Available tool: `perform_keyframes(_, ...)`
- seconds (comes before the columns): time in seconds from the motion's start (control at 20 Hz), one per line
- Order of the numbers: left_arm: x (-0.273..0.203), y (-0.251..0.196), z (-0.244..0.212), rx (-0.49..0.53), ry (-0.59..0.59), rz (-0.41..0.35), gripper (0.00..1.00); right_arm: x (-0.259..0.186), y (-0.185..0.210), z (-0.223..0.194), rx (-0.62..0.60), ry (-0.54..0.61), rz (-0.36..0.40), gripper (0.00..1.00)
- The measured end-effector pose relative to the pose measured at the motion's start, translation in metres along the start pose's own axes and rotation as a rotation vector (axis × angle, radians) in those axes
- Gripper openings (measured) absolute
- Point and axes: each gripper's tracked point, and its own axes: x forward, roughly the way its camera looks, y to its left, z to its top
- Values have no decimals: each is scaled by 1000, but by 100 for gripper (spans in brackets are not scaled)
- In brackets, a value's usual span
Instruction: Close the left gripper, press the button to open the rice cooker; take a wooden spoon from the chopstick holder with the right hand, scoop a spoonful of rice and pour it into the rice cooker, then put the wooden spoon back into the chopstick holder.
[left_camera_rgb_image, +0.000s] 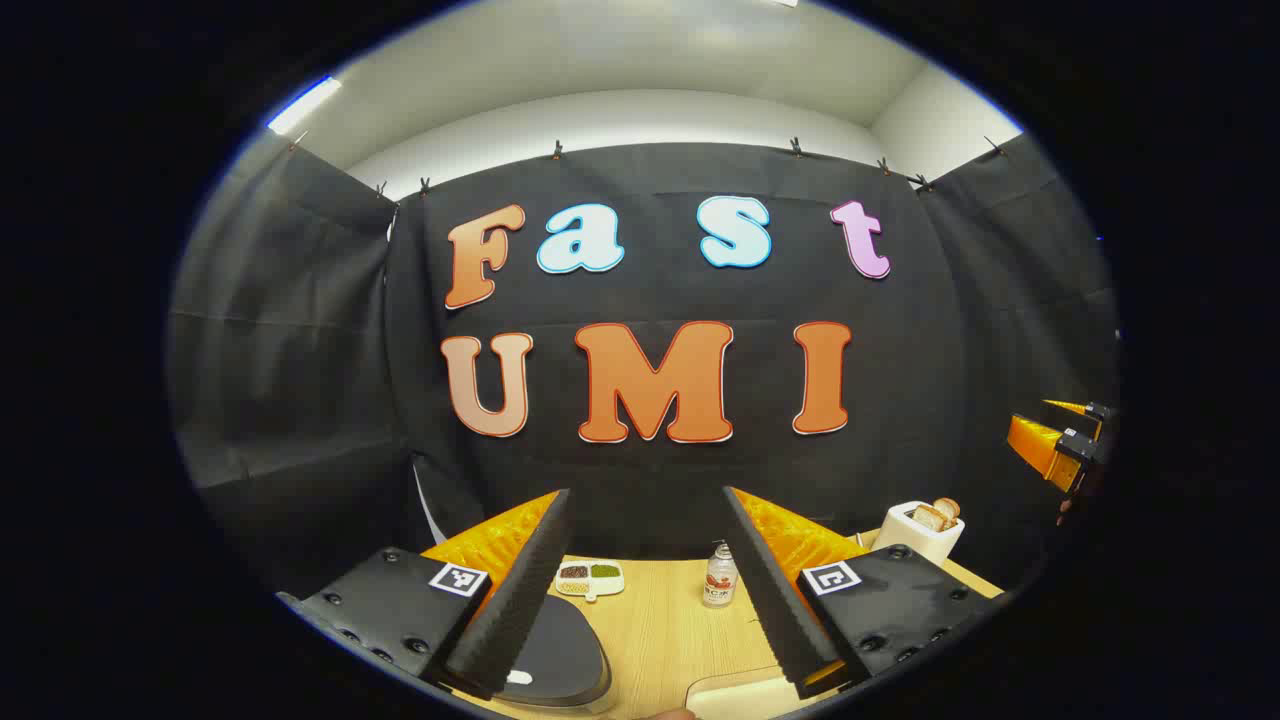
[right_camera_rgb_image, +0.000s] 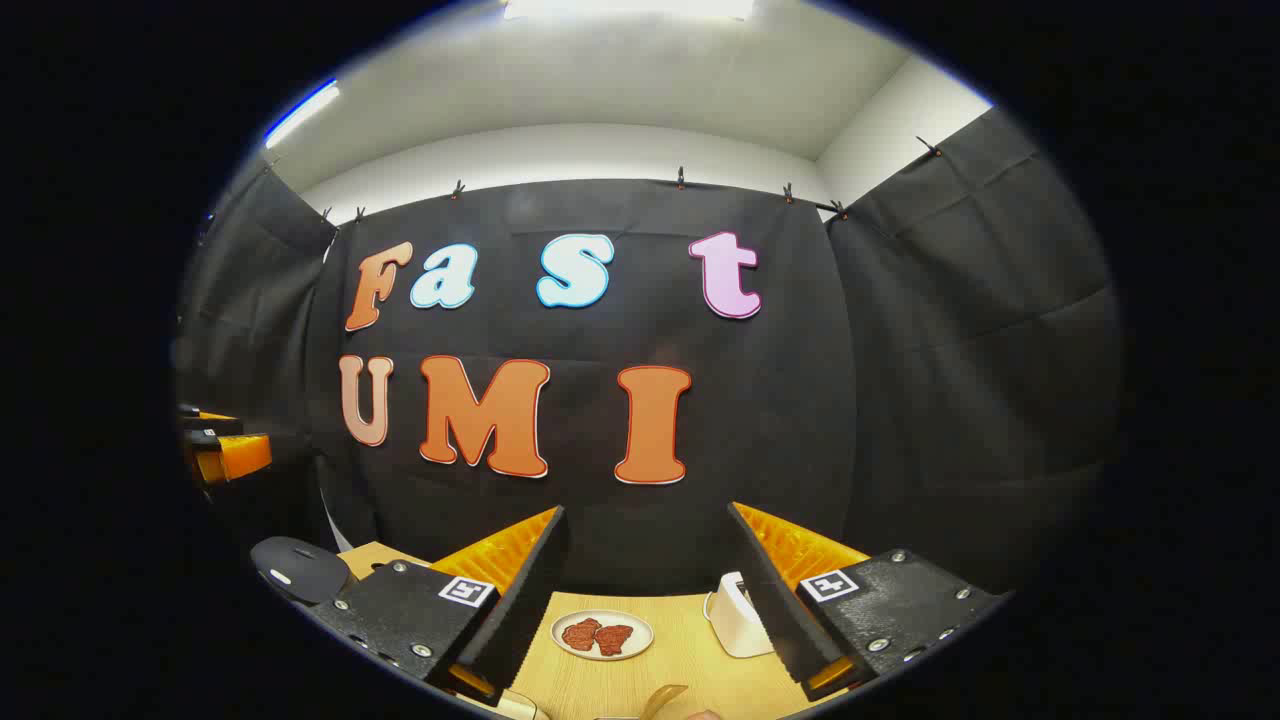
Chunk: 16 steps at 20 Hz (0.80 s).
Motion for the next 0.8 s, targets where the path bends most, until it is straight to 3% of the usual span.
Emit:
perform_keyframes(0.05,1,-5,-3,5,-1,-12,100,0,1,0,7,-1,4,95)
perform_keyframes(0.35,2,-15,-16,7,37,-38,97,-1,1,0,29,2,5,95)
perform_keyframes(0.4,2,-15,-16,7,37,-41,97,-1,1,-1,20,4,1,100)
perform_keyframes(0.45,2,-15,-15,12,36,-40,98,-1,1,-2,13,4,0,95)
perform_keyframes(0.6,1,-21,-13,31,21,-50,99,-2,1,-2,0,3,4,95)
perform_keyframes(0.8,6,-9,-17,28,36,-18,100,-2,0,-3,-24,-3,7,95)
